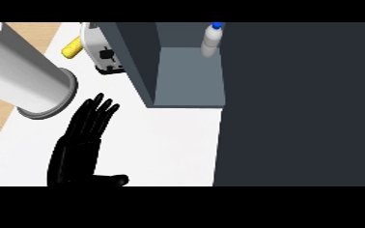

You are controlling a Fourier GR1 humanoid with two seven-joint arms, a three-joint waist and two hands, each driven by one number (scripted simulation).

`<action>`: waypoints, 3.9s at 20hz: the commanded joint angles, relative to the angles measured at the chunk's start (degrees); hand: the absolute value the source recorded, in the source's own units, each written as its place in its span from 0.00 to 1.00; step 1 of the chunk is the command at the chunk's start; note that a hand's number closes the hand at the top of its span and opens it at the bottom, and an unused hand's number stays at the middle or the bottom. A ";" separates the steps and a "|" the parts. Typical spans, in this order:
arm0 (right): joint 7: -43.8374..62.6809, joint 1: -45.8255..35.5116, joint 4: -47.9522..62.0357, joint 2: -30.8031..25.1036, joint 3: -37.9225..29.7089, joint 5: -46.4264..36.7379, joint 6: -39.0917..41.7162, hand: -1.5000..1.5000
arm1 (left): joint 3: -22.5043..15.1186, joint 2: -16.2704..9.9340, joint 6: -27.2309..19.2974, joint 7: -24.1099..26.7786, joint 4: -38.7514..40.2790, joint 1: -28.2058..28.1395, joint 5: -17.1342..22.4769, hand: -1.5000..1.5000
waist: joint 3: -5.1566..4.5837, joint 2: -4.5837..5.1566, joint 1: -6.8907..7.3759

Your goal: Pick up the bottled water, place it into the cabinet and close the cabinet

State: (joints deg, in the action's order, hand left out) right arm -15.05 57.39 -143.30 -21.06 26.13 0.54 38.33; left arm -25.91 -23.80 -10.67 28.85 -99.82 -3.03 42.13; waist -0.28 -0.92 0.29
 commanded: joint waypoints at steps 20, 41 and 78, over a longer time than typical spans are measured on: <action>10.88 -11.19 -3.91 0.90 20.92 -3.77 -6.63 1.00 | 12.49 -13.83 15.95 0.41 -7.28 -14.39 10.99 0.00 | -0.58 1.31 6.70; 20.42 -32.74 -0.70 -3.79 14.04 -2.87 -6.77 1.00 | 15.56 -19.32 23.57 -2.03 -6.55 -13.16 13.71 0.00 | -1.48 2.79 15.32; 30.80 -50.88 11.62 5.03 7.50 12.08 -9.17 1.00 | 19.85 -21.42 27.33 -2.53 -2.75 -10.27 16.55 0.00 | -1.20 4.47 14.65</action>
State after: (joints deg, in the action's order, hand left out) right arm 10.94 11.18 -134.80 -19.54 33.27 13.72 33.18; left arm -6.48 -45.12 16.60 26.31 -103.26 -13.84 58.67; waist -1.65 3.59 15.66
